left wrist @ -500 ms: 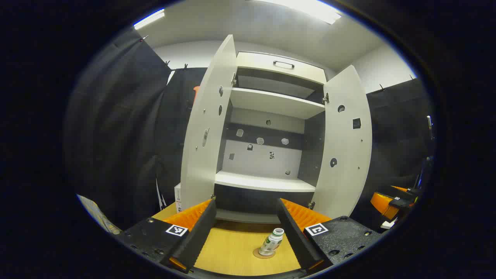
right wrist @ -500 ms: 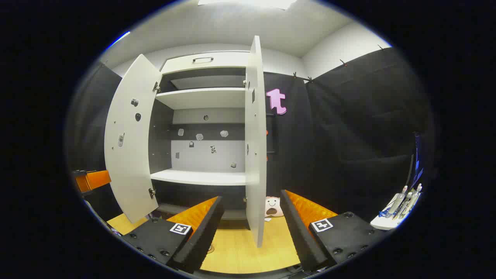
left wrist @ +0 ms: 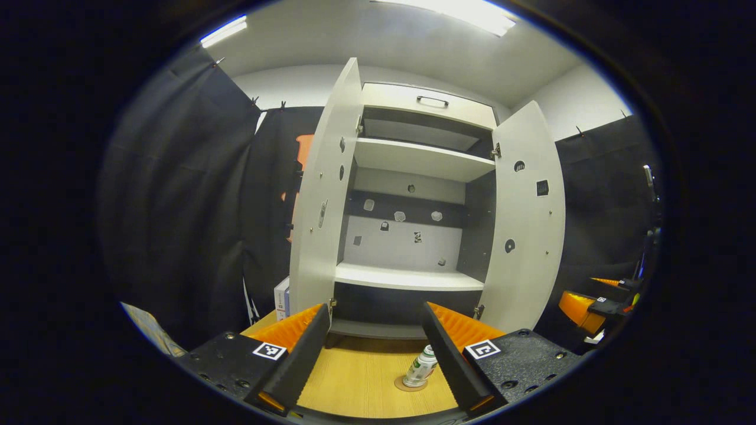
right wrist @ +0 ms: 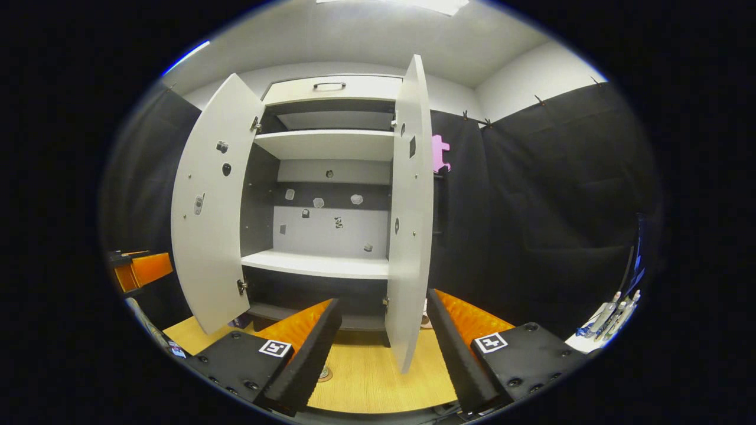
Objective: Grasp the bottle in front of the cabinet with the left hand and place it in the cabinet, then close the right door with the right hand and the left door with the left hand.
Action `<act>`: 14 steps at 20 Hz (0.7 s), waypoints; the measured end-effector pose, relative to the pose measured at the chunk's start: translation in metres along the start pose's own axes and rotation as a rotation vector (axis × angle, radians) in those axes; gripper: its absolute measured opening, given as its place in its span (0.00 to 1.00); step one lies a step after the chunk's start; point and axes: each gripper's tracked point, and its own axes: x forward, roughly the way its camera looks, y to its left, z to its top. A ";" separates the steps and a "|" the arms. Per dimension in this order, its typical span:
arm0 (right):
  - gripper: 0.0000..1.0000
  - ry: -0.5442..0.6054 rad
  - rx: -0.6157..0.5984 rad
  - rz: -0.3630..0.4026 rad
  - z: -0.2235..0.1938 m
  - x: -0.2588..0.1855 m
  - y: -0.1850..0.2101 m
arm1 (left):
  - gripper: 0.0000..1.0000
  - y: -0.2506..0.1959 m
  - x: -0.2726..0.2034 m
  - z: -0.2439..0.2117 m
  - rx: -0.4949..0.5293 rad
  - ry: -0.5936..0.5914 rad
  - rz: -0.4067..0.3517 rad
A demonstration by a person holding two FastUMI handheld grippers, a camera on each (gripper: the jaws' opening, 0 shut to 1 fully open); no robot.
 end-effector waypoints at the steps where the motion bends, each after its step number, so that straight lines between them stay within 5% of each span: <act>1: 0.90 0.000 -0.001 0.004 0.001 0.000 0.002 | 0.95 0.001 -0.001 0.000 0.001 0.002 0.005; 2: 0.97 0.003 -0.001 0.011 0.001 0.000 0.003 | 0.95 0.002 -0.003 -0.001 0.002 0.003 0.009; 14: 0.96 0.017 -0.015 0.006 0.000 0.000 -0.012 | 0.95 -0.028 0.015 -0.028 0.012 0.057 -0.038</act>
